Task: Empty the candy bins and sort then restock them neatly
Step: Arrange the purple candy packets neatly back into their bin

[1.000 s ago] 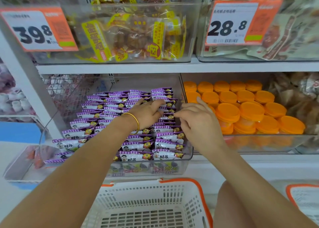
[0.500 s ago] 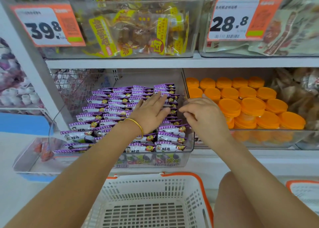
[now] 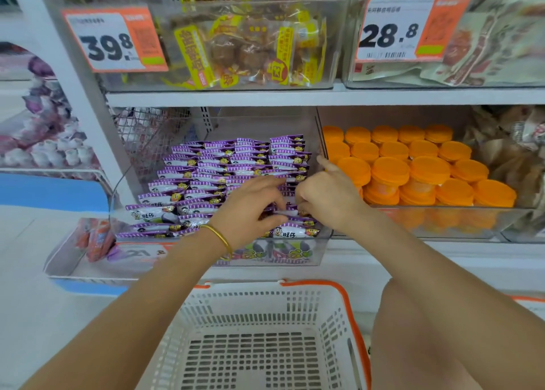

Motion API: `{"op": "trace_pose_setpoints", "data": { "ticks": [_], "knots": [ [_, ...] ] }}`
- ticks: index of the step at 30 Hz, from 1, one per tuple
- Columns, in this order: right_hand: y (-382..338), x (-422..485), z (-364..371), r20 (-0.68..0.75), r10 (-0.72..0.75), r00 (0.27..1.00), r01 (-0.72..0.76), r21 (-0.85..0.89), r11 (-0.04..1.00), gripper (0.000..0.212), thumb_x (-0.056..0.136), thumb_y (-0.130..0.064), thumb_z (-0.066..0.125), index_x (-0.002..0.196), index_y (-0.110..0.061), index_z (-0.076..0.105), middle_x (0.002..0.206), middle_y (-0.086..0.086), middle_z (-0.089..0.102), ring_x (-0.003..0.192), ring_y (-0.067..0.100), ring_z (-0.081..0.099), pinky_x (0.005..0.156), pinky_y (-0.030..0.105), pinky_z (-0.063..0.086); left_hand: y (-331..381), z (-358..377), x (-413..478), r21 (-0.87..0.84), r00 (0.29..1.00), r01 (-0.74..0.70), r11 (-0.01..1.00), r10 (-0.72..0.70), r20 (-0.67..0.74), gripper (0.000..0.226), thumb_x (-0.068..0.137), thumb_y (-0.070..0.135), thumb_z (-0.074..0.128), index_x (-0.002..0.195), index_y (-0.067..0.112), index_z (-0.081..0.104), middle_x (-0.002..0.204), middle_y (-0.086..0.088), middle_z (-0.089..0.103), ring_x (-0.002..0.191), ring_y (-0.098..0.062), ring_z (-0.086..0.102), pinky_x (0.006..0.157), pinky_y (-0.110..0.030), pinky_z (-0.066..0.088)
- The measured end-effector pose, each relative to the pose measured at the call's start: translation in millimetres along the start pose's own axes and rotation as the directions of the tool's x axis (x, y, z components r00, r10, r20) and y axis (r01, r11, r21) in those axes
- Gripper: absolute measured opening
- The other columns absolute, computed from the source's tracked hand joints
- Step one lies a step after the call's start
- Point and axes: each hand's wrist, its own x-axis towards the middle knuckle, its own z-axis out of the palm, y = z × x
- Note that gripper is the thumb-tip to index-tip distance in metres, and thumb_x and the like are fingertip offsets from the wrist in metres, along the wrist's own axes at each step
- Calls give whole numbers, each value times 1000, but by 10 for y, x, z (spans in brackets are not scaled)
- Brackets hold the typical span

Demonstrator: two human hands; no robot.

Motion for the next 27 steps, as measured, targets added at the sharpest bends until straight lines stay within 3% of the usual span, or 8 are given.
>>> {"op": "trace_pose_setpoints", "data": {
  "ticks": [6,9,11,16,19,22,24,27],
  "knots": [
    [69,11,-84,87,-58,995,57,7,998,13,92,-22,56,97,-17,67,100,2,67,104,21,58,116,36,16,92,15,-18,18,991,131,991,-131,15,16,92,18,59,100,12,71,146,-7,42,137,-24,30,110,-30,21],
    [64,-18,-63,-38,-33,999,38,153,987,13,91,-24,58,100,-22,67,102,-2,67,102,19,59,101,33,35,117,4,-1,-14,978,208,978,-208,16,14,91,14,59,95,9,71,138,-5,49,138,-20,29,110,-26,17],
    [15,-52,-62,-34,-75,997,81,190,979,14,92,-25,58,101,-23,69,106,-2,66,101,19,58,84,33,45,105,15,13,1,974,224,975,-224,28,14,91,12,59,93,6,71,131,-6,55,137,-19,32,109,-25,17],
    [-96,-5,-48,69,-99,993,97,36,995,19,91,-27,59,103,-17,69,106,5,55,101,26,56,67,31,36,65,54,16,-38,967,253,967,-254,-23,12,90,3,55,86,2,67,115,-14,62,127,-27,45,106,-35,32],
    [-90,16,-77,136,-120,983,113,60,992,19,89,-28,60,100,-19,71,95,2,48,97,24,56,63,30,36,39,-44,-19,-71,933,306,949,-314,-177,19,94,5,50,108,3,63,120,-13,60,119,-26,50,99,-33,39],
    [-61,28,-93,179,-125,976,105,118,987,20,87,-33,63,99,-21,72,100,2,57,95,22,57,63,30,41,-55,-95,-78,183,935,352,918,-355,-12,45,102,26,34,145,13,35,154,-6,30,143,-21,23,117,-38,20],
    [-103,39,-52,131,-101,986,88,99,991,15,88,-27,63,97,-20,72,101,3,59,94,22,58,62,30,41,-96,-85,-107,340,896,357,870,-422,137,52,103,39,19,152,21,15,160,1,7,147,-14,3,119,-38,3],
    [-127,54,-5,83,-50,995,40,117,992,10,89,-19,60,90,-15,70,99,4,62,91,23,61,61,30,43,-141,-84,-142,408,868,335,849,-447,215,54,102,44,9,152,26,3,160,5,-6,147,-11,-6,118,-38,-3]
  ]
}}
